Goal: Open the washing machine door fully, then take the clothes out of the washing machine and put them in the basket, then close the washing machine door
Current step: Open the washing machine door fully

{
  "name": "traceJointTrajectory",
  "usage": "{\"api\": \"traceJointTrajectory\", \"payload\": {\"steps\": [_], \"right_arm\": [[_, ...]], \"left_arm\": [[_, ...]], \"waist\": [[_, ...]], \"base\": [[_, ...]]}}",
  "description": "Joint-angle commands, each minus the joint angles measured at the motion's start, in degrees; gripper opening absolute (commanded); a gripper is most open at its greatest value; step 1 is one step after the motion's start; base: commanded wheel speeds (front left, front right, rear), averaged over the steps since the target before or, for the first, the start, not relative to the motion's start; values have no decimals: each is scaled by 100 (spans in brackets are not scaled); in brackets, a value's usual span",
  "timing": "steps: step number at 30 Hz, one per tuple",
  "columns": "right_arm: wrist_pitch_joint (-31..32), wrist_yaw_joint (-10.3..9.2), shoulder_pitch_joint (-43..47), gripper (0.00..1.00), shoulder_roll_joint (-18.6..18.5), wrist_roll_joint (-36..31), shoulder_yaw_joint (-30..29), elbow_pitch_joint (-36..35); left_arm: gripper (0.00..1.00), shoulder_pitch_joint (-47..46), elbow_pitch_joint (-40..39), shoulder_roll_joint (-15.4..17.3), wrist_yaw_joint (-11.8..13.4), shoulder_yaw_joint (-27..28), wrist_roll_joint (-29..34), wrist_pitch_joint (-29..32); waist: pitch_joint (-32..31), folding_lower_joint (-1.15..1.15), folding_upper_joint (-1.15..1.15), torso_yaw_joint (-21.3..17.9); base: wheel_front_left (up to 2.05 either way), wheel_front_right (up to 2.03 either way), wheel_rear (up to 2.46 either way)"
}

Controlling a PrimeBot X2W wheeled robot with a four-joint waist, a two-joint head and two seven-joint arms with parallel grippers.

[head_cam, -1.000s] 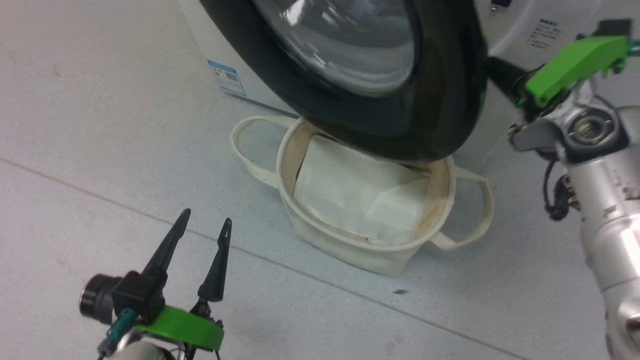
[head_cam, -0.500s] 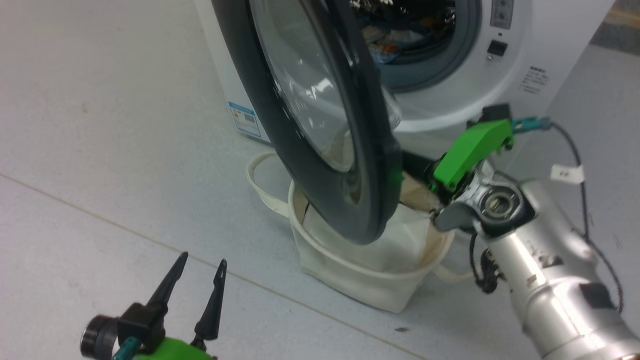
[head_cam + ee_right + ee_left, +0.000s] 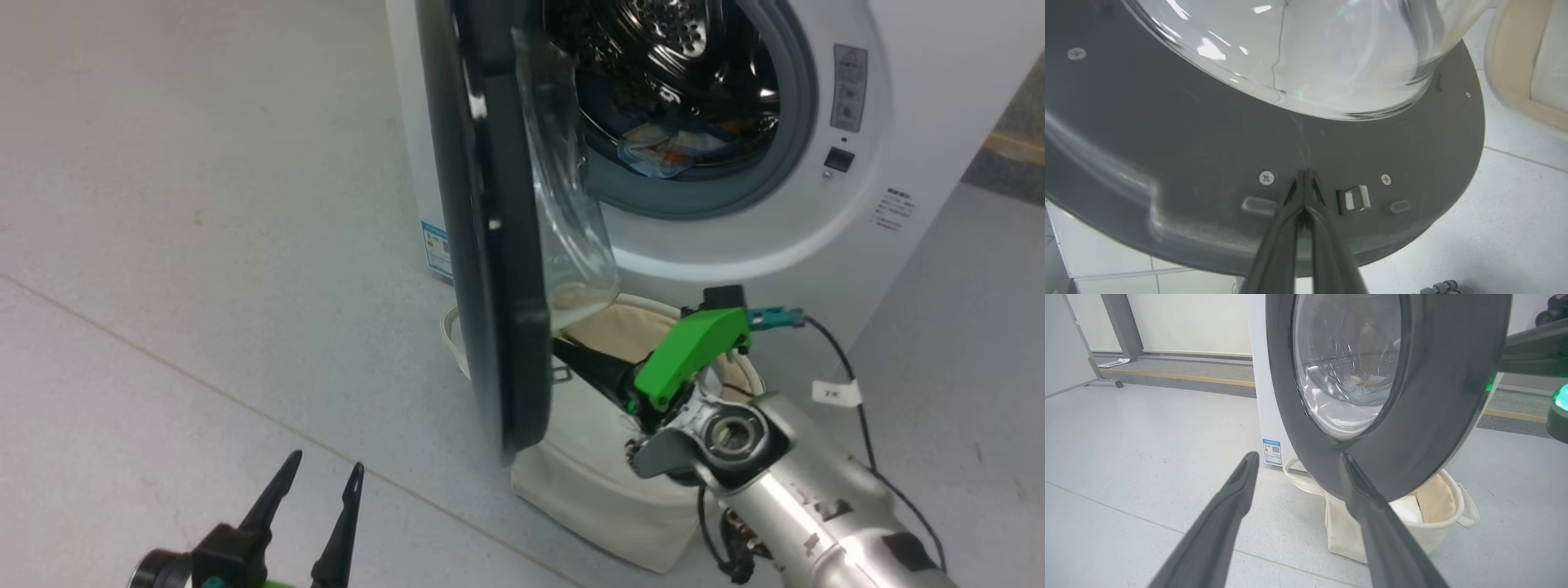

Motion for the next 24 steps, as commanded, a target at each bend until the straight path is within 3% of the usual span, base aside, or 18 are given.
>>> {"api": "traceJointTrajectory", "payload": {"steps": [1,8,16,17,18,24], "right_arm": [[-196,24,-165,0,125,172,173,-258],[-960,24,-270,0,126,484,742,-414],[-1349,24,-225,0,111,191,851,-441],[-1449,24,-190,56,79,91,847,-471],[-1504,24,-166,100,61,46,844,-491],[-1902,24,-100,100,-123,-418,954,-723]], "left_arm": [[100,-120,-182,129,14,191,7,9],[100,-77,-301,176,75,205,-39,67],[100,-9,-383,194,144,223,-113,76],[100,-1,-402,202,160,227,-127,77],[100,3,-411,208,168,227,-131,78],[100,9,-469,237,208,232,-167,82]], "waist": [[-60,0,0,41],[-99,0,0,36],[-170,0,0,-214],[-182,0,0,-307],[-193,0,0,-354],[-195,0,0,-632]], "base": [[0,0,0],[0,0,0],[0,0,0],[0,0,0],[0,0,0],[0,0,0]]}}
